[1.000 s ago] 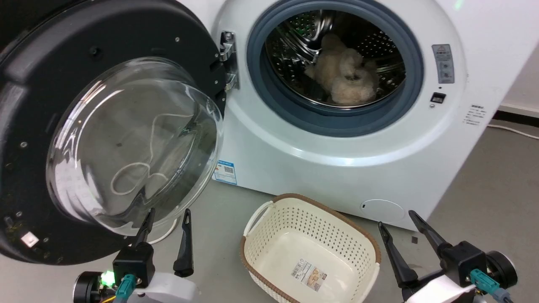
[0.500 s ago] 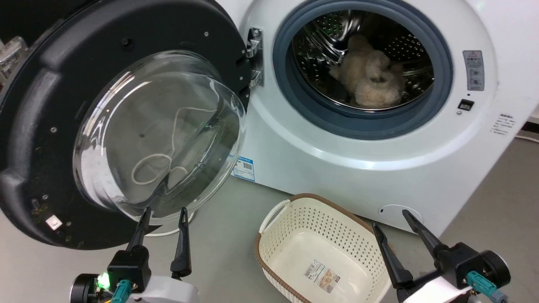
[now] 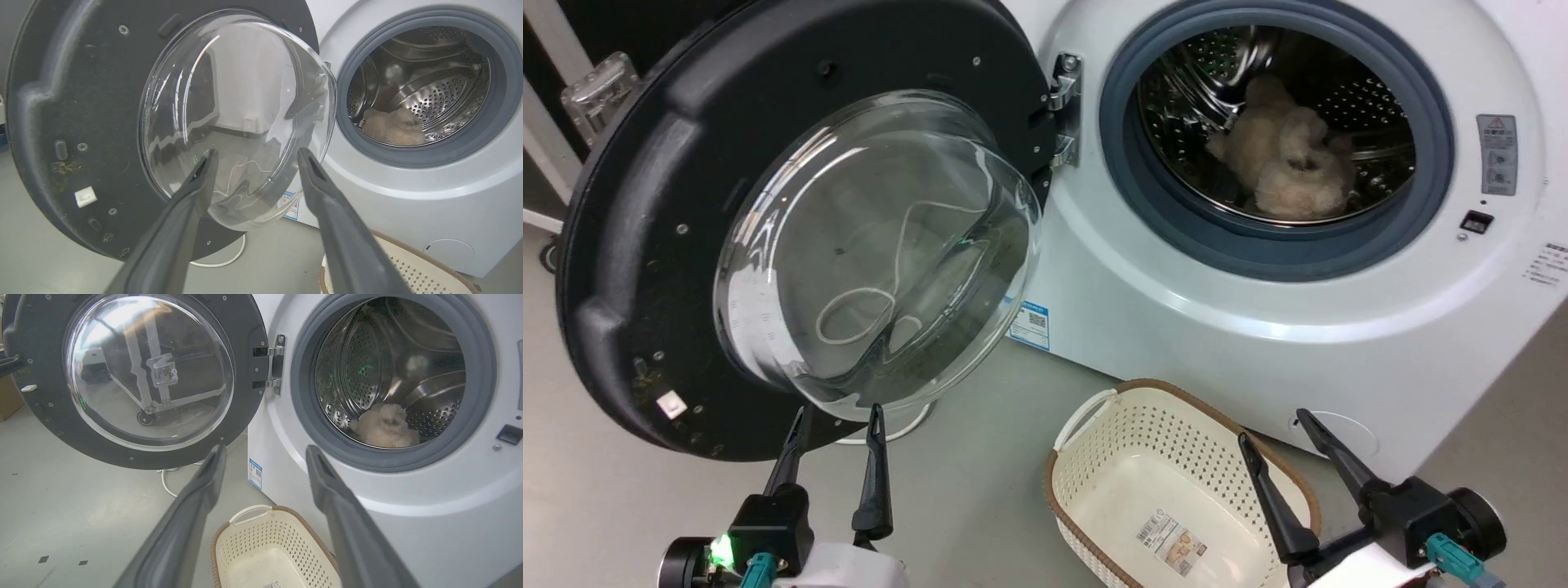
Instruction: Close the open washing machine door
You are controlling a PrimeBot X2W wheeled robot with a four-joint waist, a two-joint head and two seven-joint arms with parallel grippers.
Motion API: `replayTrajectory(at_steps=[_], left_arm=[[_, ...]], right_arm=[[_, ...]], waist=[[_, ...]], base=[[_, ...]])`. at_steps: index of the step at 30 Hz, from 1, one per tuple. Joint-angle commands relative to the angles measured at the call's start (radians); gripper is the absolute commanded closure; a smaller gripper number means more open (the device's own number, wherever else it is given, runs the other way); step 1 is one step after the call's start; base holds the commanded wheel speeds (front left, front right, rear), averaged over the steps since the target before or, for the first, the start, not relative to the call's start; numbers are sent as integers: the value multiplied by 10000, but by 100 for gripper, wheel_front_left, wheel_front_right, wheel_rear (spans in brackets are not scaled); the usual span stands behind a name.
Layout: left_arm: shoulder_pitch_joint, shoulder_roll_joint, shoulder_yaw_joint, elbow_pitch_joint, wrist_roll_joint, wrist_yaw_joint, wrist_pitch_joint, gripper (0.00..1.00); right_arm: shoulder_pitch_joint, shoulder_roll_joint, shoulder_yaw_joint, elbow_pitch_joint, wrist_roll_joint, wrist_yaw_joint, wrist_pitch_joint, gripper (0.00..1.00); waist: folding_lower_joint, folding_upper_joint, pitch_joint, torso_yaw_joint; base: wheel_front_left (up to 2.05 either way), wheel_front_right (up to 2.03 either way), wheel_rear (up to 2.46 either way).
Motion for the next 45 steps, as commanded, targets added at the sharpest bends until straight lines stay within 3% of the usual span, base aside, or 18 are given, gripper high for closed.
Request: replayTrajectory(at_steps=[1, 2, 3, 4, 10, 14, 20, 22, 23, 30, 33, 36, 40, 41, 42, 43, 45], left_arm=[[146, 1, -13, 5, -28, 54, -91, 0], [156, 1, -28, 37, -18, 27, -154, 0], [159, 1, -76, 79, -34, -47, -216, 65], [152, 1, -93, 88, -59, -72, -237, 100], [68, 1, -86, -80, -179, -156, -363, 100], [-237, 1, 477, -1255, -1045, -75, -488, 100], [-1283, 135, 2395, -2705, -1813, -595, -614, 100], [-1754, 473, 3050, -2764, -2259, -859, -655, 100], [-2611, 1162, 4035, -2192, -3249, -1024, -439, 100], [-4819, 3001, 6381, 147, -6045, -440, 1882, 100], [-5348, 3615, 6864, 1261, -6828, -178, 2928, 100], [-5665, 3881, 6914, 2340, -7513, 21, 4147, 100], [-6011, 3763, 7097, 3377, -8604, 530, 5732, 100], [-5988, 3720, 7174, 3727, -9139, 617, 6565, 100], [-5974, 3628, 7163, 3758, -9400, 570, 6921, 100], [-5762, 3383, 6992, 3579, -9976, 466, 7974, 100], [-5502, 3291, 6842, 3292, -10086, 390, 8388, 100]], right_arm=[[34, -73, 51, 34, 73, 7, -101, 0], [54, -98, 112, 52, 108, 7, -164, 0], [74, -124, 170, 71, 144, 7, -226, 0], [82, -131, 183, 77, 158, 7, -247, 0], [210, -119, 171, 62, 235, 8, -372, 0], [455, -96, 12, -49, 228, 8, -498, 0], [302, -446, 83, -239, 280, 9, -623, 0], [233, -540, 77, -264, 354, 9, -665, 0], [113, -651, 166, -284, 458, 9, -727, 0], [-53, -717, 427, -223, 697, 10, -874, 0], [-105, -783, 464, -188, 774, 10, -912, 0], [-141, -822, 394, -131, 821, 10, -912, 0], [-176, -769, 207, -11, 776, 10, -912, 0], [-126, -667, 237, 102, 778, 10, -912, 0], [-105, -635, 240, 119, 774, 10, -912, 0], [-50, -574, 230, 146, 769, 10, -912, 0], [-22, -562, 214, 164, 763, 10, -912, 0]], waist=[[0, 0, -3, 42], [0, 0, -14, 160], [0, 0, -23, 278], [0, 0, -23, 319], [0, 0, -18, 575], [0, 0, 122, 766], [0, 0, 648, 489], [0, 0, 794, 398], [0, 0, 1000, 222], [0, 0, 1255, -217], [0, 0, 1348, -369], [0, 0, 1391, -499], [0, 0, 1413, -606], [0, 0, 1265, -686], [0, 0, 1242, -700], [0, 0, 1173, -703], [0, 0, 1135, -687]], base=[[0, 0, 0], [0, 0, 0], [0, 0, 0], [0, 0, 0], [0, 0, 0], [0, 0, 0], [0, 0, 0], [0, 0, 0], [0, 0, 0], [0, 0, 0], [0, 0, 0], [0, 0, 0], [0, 0, 0], [0, 0, 0], [0, 0, 0], [0, 0, 0], [0, 0, 0]])
